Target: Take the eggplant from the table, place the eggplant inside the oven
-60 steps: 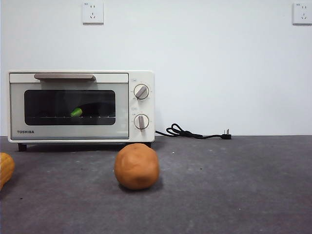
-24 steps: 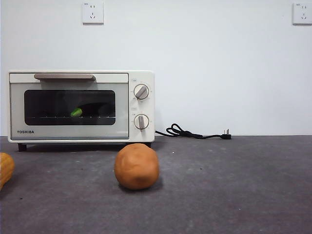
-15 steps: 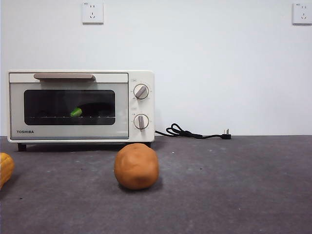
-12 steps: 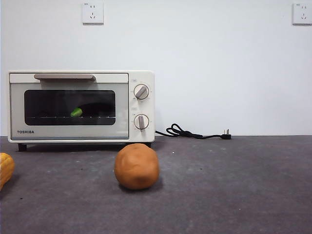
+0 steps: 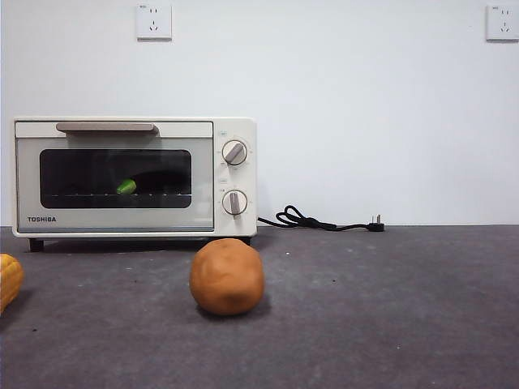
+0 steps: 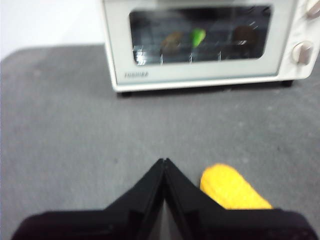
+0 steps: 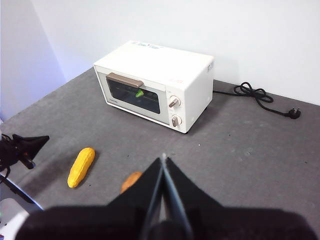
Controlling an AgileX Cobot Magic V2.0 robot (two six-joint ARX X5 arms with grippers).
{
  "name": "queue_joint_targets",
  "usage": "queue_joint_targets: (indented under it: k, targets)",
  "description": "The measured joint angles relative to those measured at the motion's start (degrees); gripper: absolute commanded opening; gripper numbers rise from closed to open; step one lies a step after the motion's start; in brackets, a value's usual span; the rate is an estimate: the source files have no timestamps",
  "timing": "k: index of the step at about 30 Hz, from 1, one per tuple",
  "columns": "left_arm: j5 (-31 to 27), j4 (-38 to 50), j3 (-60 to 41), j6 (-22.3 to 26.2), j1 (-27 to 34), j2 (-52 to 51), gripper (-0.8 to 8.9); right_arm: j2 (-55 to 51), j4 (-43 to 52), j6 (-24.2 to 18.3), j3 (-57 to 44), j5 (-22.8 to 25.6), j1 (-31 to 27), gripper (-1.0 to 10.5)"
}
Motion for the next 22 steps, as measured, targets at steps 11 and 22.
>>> queue_joint_targets:
  k: [11,22]
  targets:
    - [-0.09,0.07,-0.76,-2.51,-0.72,0.42,-0.04,0.00,0.00,0.00,0.00,0.00,0.00,0.0]
    - [-0.09,0.07,-0.76,-2.84,-0.72,0.72,-0.04,0.00,0.00,0.00,0.00,0.00,0.00,0.0]
